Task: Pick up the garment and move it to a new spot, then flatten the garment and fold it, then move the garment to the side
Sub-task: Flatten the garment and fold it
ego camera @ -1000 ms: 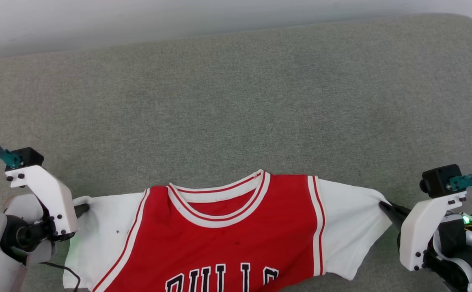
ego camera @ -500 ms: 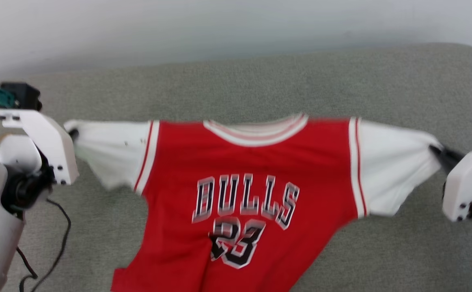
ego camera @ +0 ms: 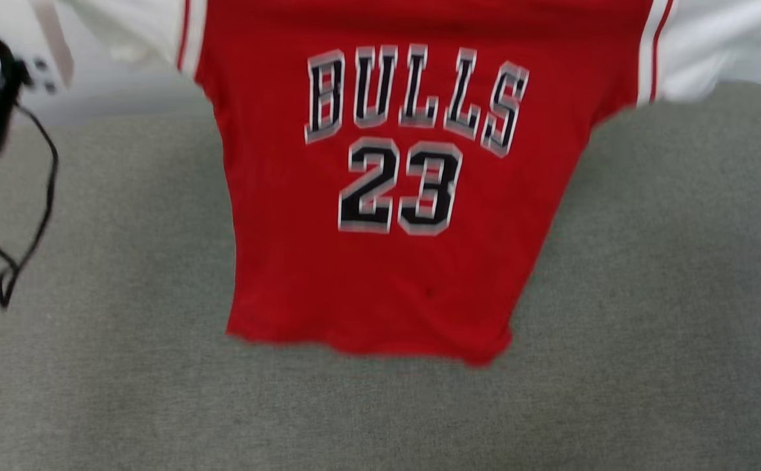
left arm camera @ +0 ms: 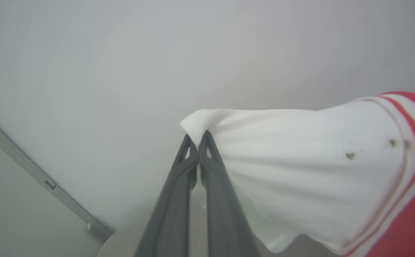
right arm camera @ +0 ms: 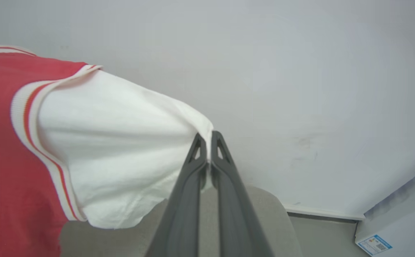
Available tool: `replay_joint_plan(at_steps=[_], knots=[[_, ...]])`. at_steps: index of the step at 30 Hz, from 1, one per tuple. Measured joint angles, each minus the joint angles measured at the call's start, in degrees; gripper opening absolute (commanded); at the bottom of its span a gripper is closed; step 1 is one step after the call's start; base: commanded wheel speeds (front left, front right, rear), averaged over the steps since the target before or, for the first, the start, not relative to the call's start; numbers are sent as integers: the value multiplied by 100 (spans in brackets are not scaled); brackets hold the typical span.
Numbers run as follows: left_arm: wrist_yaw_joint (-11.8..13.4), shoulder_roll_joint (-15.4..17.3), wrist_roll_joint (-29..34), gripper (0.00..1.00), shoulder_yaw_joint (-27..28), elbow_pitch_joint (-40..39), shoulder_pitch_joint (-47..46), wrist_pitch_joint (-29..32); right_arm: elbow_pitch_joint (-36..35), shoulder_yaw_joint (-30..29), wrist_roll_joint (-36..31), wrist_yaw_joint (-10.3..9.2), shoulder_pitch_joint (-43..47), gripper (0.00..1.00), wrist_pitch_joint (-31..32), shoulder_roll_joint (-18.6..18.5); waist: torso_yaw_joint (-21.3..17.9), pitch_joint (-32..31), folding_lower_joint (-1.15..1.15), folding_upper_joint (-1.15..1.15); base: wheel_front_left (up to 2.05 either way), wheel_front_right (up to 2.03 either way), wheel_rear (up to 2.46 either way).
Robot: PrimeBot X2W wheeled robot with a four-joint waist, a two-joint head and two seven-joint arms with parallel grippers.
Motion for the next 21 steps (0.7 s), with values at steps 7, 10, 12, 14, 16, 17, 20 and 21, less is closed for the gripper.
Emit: replay_joint_plan(at_steps=[7, 10, 12, 14, 16, 17, 20, 21], knots=[[77, -223, 401, 0, 102, 303, -1676, -846, 509, 181, -165, -1, -1940, 0, -923, -169, -66, 815, 0, 0, 0, 0, 0], [111, -242, 476, 0, 226, 416, -2363, -1201, 693, 282, -310, -1, -2699, 0, -1377, -155, -115, 1246, 1, 0, 0, 0, 0], [132, -280, 493, 0, 288, 506, -2732, -1365, 826, 372, -333, -2, -3148, 0, -1645, -153, -153, 1539, 1, 0, 0, 0, 0], [156, -349, 490, 0, 359, 577, -3043, -1505, 922, 493, -374, -2, -3534, 0, -1936, -153, -193, 1824, 1, 0, 0, 0, 0], [175, -372, 493, 0, 393, 626, -3301, -1599, 998, 670, -354, -2, -3838, 0, -2197, -145, -237, 2100, 1, 0, 0, 0, 0], [176, -371, 498, 0, 407, 636, -3415, -1640, 1054, 720, -327, -2, -3970, 0, -2291, -134, -257, 2232, 1, 0, 0, 0, 0], [201, -375, 491, 0, 448, 650, -3658, -1720, 1206, 938, -223, -2, -4267, 0, -2585, -101, -320, 2612, 1, 0, 0, 0, 0], [196, -378, 492, 0, 441, 653, -3681, -1757, 1276, 1011, -183, -2, -4319, 0, -2625, -81, -337, 2726, 1, 0, 0, 0, 0]])
